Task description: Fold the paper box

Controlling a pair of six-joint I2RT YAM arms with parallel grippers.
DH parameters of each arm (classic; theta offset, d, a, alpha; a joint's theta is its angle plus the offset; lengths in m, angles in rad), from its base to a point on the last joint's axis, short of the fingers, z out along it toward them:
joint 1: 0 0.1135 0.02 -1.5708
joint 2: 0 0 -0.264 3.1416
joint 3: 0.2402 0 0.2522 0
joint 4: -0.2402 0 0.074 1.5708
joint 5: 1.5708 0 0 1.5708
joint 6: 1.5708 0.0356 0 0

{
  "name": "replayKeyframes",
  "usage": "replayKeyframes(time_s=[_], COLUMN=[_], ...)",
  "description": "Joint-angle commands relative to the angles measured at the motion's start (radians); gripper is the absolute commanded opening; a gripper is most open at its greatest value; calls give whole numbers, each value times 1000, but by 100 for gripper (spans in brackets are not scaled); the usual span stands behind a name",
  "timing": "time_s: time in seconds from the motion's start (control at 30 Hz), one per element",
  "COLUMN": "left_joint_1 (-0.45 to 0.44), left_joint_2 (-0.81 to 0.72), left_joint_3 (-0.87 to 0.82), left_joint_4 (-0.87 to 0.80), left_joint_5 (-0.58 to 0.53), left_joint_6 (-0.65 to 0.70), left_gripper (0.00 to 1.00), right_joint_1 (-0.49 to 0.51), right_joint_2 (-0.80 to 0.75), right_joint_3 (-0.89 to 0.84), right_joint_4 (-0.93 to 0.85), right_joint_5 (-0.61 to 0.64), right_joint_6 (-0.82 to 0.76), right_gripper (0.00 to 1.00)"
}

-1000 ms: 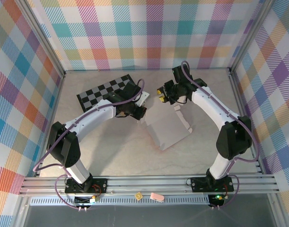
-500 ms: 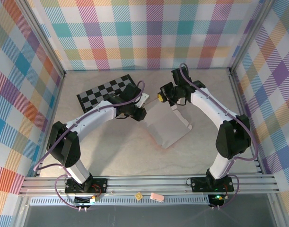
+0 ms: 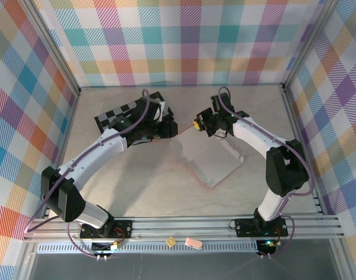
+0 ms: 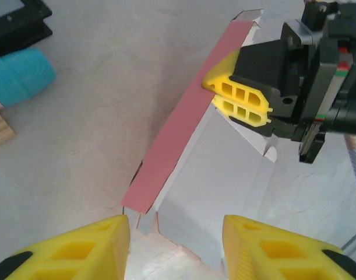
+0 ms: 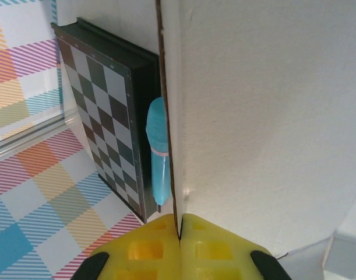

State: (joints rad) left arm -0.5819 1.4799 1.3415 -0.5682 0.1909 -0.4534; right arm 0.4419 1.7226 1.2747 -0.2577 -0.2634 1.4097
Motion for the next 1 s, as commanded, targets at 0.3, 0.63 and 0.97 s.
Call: replayKeyframes(time_s=[0.3,0.63,0.97], left_joint_1=[9,-11,-29], left_joint_2=[106,119,102], left_joint_3=[35,172,279], left_joint_4=[125,61,24], left_joint_5=[23,-22,-51], left_joint_6=[-587,-666,-753], left_gripper=[32,38,39], right_joint_1=[-15,-49,-75], right_joint_2=[-75,-46,-30], right_joint_3=[-139,195,360], right_joint_4=[222,-315,-507], right_joint_5=[-28,5,47], right_joint_6=[4,32,54], right_gripper=[0,0,0])
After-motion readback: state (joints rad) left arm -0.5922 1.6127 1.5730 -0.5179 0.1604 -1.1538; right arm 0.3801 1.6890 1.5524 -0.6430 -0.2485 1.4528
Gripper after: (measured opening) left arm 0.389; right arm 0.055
